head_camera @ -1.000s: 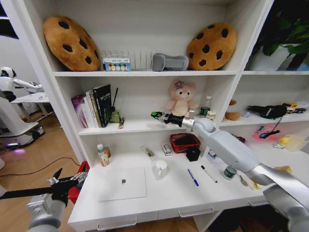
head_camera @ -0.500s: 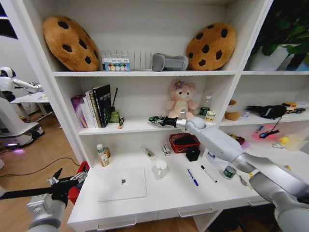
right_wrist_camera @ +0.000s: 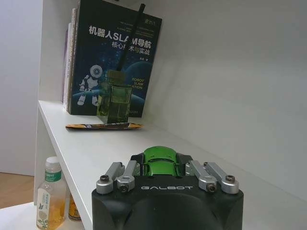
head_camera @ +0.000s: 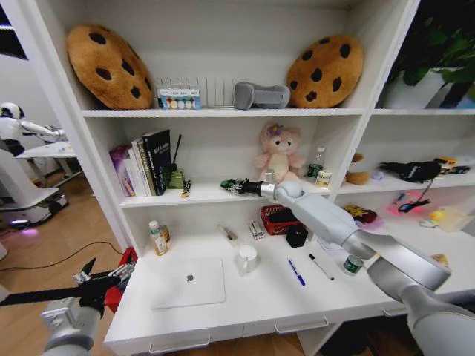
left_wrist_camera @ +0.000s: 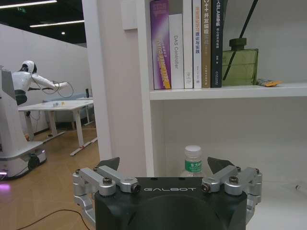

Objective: Organize the objects on the table.

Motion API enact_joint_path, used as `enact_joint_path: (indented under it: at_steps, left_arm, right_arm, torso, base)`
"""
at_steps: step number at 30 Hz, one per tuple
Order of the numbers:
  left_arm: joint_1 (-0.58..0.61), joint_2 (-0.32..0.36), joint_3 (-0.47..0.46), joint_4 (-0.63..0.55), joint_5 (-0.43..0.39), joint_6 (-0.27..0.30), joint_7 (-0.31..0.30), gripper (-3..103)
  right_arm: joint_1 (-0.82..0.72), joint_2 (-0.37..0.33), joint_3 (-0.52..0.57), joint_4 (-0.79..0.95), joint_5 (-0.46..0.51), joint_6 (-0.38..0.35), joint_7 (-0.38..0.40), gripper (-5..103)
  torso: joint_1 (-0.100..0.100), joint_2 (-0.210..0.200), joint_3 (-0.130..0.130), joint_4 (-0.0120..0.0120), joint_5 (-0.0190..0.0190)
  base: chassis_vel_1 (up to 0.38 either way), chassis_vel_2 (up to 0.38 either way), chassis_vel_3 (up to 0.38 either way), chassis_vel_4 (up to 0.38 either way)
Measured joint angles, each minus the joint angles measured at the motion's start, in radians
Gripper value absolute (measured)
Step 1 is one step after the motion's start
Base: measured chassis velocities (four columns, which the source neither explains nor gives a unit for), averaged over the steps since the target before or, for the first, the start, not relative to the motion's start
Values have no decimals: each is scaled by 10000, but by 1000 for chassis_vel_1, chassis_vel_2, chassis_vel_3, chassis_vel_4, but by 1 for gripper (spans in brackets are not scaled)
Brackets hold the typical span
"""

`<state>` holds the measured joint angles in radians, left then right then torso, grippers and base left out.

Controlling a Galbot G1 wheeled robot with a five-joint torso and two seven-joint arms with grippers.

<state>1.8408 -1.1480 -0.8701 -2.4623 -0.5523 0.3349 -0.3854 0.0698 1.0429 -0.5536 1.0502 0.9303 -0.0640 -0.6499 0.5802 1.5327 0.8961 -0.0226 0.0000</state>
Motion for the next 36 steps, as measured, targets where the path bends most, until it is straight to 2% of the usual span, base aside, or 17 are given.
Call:
enact_joint_path:
  at_steps: [4,6,10,13,17,18,19,20,21,24,27,28,29,32,33,34,36]
  left_arm:
    - [0,0,0,0,0,0,0,100]
    - [0,0,0,0,0,0,0,100]
    - [0,0,0,0,0,0,0,100]
    - [0,0,0,0,0,1,0,100]
    - [0,0,0,1,0,1,-1,100]
    - [0,0,0,0,0,1,0,100]
    - [0,0,0,0,0,1,0,100]
    - [0,0,0,0,0,0,0,100]
    - [1,0,0,0,0,1,-1,100]
    - [-1,0,0,0,0,1,-1,100]
    - [-1,0,0,0,0,1,-2,100]
    - [0,0,-1,0,0,1,-3,100]
    - [0,0,-1,0,0,1,-3,100]
    - [0,-1,0,0,0,1,-4,100]
    - [0,-1,0,0,0,1,-4,100]
    - [0,0,0,0,0,1,-3,100]
    - [0,0,0,0,0,1,-3,100]
  right_arm:
    - [-15,-57,-45,24,6,23,62,36]
    - [-32,-65,-52,39,6,24,97,47]
    - [-53,-61,-13,75,13,28,167,57]
    - [-156,-155,505,521,97,39,322,74]
    - [-288,-601,1202,1763,223,-117,724,85]
    - [-400,-850,1475,2467,344,-232,1341,90]
    - [-400,-850,1475,2467,344,-232,1341,90]
    - [-640,-1163,1819,3338,348,-262,2536,95]
    - [-829,-1346,2039,3776,322,-284,3099,98]
    - [-1037,-1524,2250,4179,267,-334,3503,100]
    - [-3032,-2924,3774,7011,-459,-868,5848,100]
    - [-3520,-3237,4031,7473,-622,-930,6359,100]
    - [-3520,-3237,4031,7473,-622,-930,6359,100]
    - [-6554,-4161,6511,9075,-1209,-1070,8024,100]
    - [-6554,-4161,6511,9075,-1209,-1070,8024,100]
    - [-8092,-4272,7989,9586,-1366,-1150,8362,100]
    - [-8797,-4279,8626,9764,-1474,-1165,8432,100]
  torso:
    - [0,0,0,-1,0]
    - [0,0,0,-1,0]
    - [0,0,0,0,-1]
    - [1,0,1,2,1]
    - [1,0,0,2,-1]
    - [0,1,-1,0,-2]
    - [0,1,-1,0,-2]
    - [-1,3,-2,0,-2]
    - [-3,2,-1,1,0]
    - [-2,2,-2,1,-1]
    - [-1,2,-2,0,2]
    - [-2,2,-1,-1,2]
    - [-2,2,-1,-1,2]
    - [-2,2,-1,-2,6]
    - [-2,2,-1,-2,6]
    - [-2,2,-2,0,0]
    - [-2,2,-2,-1,0]
  base:
    - [0,0,0,0]
    - [0,0,0,0]
    - [0,0,0,0]
    - [0,0,0,0]
    - [0,0,0,0]
    - [0,0,0,0]
    - [0,0,0,0]
    - [0,0,0,0]
    - [0,0,0,0]
    - [0,0,0,0]
    - [0,0,0,0]
    - [0,0,0,0]
    - [0,0,0,0]
    - [0,0,0,0]
    - [0,0,0,0]
    - [0,0,0,0]
    - [0,0,0,0]
